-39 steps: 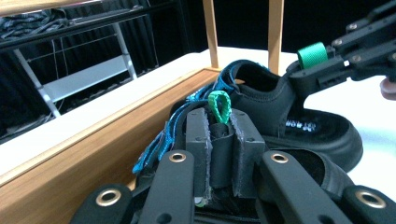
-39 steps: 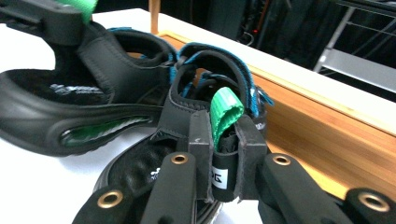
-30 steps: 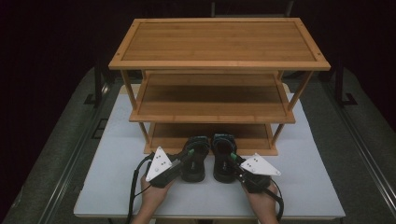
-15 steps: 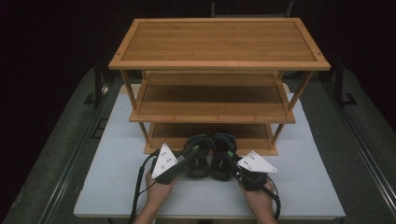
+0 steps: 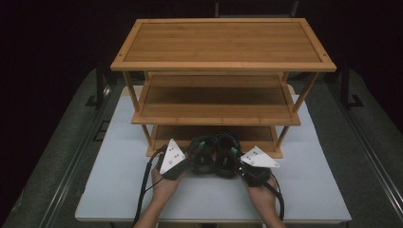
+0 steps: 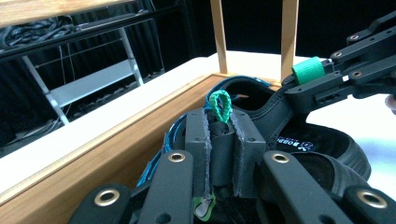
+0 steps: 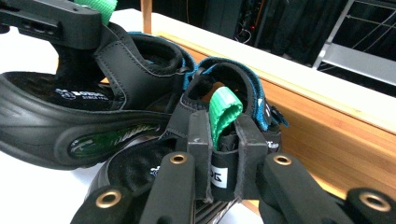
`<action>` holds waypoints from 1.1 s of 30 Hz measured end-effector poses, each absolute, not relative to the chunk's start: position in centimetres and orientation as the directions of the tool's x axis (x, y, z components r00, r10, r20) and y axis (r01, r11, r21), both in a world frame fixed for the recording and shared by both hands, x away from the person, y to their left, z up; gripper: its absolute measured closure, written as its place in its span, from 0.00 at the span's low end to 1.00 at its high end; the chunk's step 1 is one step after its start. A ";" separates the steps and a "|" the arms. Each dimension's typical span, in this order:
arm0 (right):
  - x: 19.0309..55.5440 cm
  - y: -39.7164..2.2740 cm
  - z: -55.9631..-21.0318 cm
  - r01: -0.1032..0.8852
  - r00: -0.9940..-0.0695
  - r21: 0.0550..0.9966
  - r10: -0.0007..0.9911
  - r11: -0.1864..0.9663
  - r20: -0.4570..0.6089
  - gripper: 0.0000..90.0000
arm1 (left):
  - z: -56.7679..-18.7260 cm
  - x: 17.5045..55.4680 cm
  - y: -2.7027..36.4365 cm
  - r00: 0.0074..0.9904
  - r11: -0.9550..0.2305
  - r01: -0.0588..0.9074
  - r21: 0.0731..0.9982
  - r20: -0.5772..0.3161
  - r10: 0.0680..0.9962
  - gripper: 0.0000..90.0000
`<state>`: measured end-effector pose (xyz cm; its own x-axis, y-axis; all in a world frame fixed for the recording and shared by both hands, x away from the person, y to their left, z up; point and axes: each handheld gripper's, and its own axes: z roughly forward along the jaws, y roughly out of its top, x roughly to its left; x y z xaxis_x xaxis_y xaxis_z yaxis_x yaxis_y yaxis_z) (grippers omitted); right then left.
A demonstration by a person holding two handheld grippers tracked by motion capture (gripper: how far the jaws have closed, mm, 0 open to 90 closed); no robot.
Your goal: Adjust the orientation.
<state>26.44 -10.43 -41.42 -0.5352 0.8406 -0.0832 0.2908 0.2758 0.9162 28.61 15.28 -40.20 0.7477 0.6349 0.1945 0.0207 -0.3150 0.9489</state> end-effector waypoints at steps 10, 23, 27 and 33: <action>26.4 -10.4 -41.5 0.290 -0.536 0.914 0.840 0.283 -0.090 0.87 | -40.3 28.2 15.2 0.750 -0.318 0.035 0.948 0.185 0.635 0.87; 26.6 -10.4 -41.5 0.285 -0.534 0.915 0.840 0.285 -0.095 0.87 | -40.5 28.1 15.3 0.750 -0.311 0.048 0.949 0.171 0.639 0.87; 27.0 -10.3 -41.3 0.288 -0.525 0.915 0.846 0.284 -0.097 0.87 | -40.4 28.4 15.1 0.745 -0.313 0.041 0.949 0.180 0.643 0.87; 27.0 -10.5 -41.3 0.293 -0.526 0.915 0.846 0.278 -0.088 0.85 | -40.4 28.2 15.1 0.752 -0.308 0.048 0.950 0.169 0.637 0.85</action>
<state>26.99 -10.47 -41.33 -0.5264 0.8456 -0.0882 0.2934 0.2780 0.9147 28.19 15.09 -40.38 0.7520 0.6371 0.1688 0.0482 -0.3085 0.9500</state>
